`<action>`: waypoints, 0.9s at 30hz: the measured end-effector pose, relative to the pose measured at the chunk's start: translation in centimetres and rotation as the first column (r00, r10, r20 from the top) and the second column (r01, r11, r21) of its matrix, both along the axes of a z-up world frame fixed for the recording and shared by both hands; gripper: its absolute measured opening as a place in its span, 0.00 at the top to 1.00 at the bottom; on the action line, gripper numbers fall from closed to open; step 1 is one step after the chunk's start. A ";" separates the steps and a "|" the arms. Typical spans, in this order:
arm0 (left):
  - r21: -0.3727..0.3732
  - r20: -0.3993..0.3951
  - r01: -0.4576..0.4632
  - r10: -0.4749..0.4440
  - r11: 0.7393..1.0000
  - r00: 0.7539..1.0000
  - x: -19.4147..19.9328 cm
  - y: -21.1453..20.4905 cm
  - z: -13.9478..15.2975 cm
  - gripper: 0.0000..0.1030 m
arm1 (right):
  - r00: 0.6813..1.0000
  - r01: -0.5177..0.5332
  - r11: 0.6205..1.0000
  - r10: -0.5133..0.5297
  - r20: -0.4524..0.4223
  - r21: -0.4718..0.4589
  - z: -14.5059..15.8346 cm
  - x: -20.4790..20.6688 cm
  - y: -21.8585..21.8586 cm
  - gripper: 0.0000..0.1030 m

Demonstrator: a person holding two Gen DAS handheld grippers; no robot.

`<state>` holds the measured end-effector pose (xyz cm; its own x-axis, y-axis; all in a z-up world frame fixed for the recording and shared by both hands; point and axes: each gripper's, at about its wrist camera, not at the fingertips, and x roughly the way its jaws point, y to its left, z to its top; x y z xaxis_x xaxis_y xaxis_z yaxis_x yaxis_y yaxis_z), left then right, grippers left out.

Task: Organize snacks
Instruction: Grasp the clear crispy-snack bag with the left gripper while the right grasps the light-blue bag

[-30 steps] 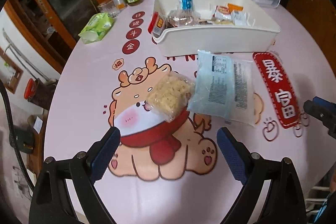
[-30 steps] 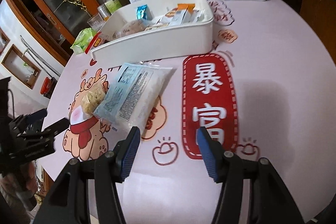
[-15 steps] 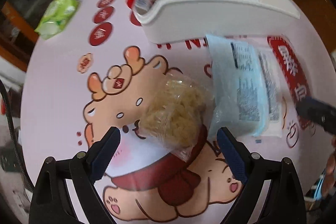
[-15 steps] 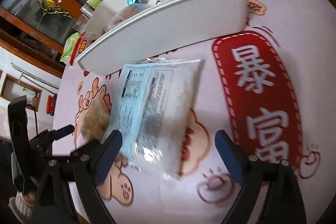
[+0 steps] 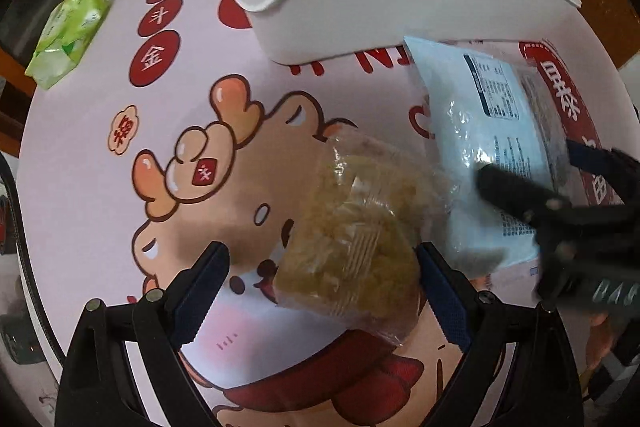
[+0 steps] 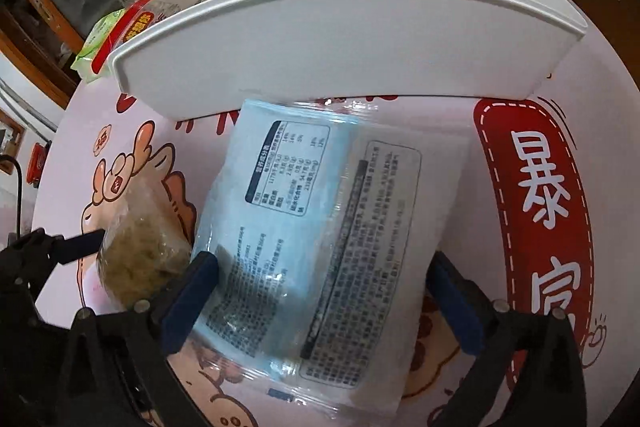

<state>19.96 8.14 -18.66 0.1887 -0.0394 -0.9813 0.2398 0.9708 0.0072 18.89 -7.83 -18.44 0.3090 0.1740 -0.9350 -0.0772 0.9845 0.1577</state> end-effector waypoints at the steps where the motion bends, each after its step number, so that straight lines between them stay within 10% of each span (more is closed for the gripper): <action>1: 0.002 -0.001 0.006 -0.006 1.000 1.000 -0.1 -0.1 -0.2 0.12 | 1.000 -0.002 1.000 0.002 0.003 -0.005 0.1 0.0 0.1 0.07; 6: -0.015 0.029 0.031 -0.031 0.999 0.999 -0.7 -0.8 0.5 0.40 | 1.000 0.009 1.000 -0.009 0.023 0.029 1.0 -0.7 -0.4 0.26; 10: -0.012 0.031 0.010 -0.010 1.000 0.999 -1.2 -1.1 0.6 0.41 | 0.999 0.022 0.997 -0.023 0.022 0.068 1.9 -1.2 -1.4 0.40; 27: -0.104 0.107 -0.074 0.085 0.992 0.991 -6.3 -1.9 7.7 0.41 | 0.992 0.048 0.996 -0.057 0.114 0.079 8.3 -6.5 -7.3 0.43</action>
<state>13.64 6.22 -10.99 0.3022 -0.1164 -0.9461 0.1647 0.9840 -0.0684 12.39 -15.15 -10.11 0.4249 0.2237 -0.8772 -0.0477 0.9732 0.2251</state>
